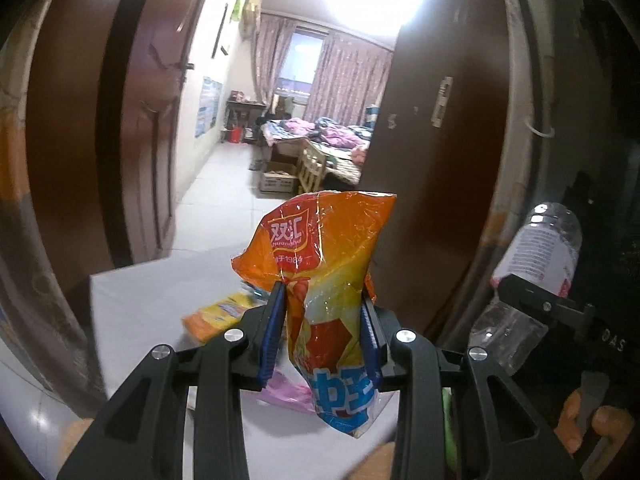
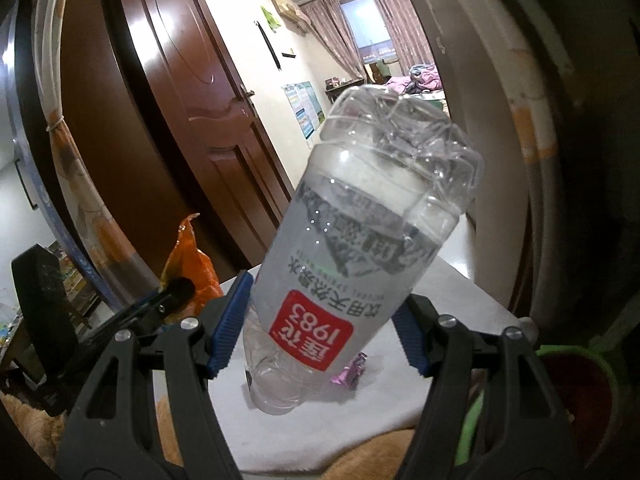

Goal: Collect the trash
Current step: 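Carry the bottle and chip bag over the green bin and open both tools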

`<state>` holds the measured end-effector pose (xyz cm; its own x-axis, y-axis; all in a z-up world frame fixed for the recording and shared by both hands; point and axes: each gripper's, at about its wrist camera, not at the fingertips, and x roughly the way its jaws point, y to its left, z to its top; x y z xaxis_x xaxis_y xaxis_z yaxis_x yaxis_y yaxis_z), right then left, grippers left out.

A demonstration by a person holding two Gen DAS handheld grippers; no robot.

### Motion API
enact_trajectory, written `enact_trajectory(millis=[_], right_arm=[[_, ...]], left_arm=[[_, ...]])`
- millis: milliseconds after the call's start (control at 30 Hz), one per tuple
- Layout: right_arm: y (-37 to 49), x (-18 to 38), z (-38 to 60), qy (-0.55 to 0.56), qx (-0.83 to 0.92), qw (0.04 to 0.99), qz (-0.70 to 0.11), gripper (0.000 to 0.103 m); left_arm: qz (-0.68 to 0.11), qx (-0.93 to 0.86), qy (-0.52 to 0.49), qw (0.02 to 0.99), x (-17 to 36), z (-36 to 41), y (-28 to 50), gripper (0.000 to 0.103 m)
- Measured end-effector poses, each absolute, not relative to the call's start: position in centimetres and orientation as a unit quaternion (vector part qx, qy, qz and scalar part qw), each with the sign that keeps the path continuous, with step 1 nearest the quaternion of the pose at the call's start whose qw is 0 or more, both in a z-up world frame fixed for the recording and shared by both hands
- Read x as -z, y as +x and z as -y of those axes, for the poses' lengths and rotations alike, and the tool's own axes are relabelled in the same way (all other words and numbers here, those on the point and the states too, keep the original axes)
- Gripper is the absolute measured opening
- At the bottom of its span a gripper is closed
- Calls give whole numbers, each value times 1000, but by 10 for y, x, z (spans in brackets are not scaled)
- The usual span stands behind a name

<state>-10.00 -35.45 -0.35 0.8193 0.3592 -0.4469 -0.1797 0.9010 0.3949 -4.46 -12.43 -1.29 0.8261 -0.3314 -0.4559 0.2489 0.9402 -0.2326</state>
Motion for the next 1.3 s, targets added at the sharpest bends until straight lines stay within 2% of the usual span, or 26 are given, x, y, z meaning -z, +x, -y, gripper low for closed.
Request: enact_trajectory(millis=[333, 667, 1067, 1300], right_arm=[[-125, 0, 408, 152, -136, 939, -276, 65], [-130, 25, 442, 144, -104, 933, -314, 65], [-129, 49, 475, 144, -46, 926, -346, 65], [-128, 56, 478, 128, -27, 924, -358, 65]], left_arm=[[-247, 194, -95, 945, 25, 198, -82, 35], [-248, 199, -88, 944, 47, 253, -96, 37], [-278, 236, -73, 928, 64, 303, -88, 37], [-300, 246, -63, 920, 75, 320, -79, 42]])
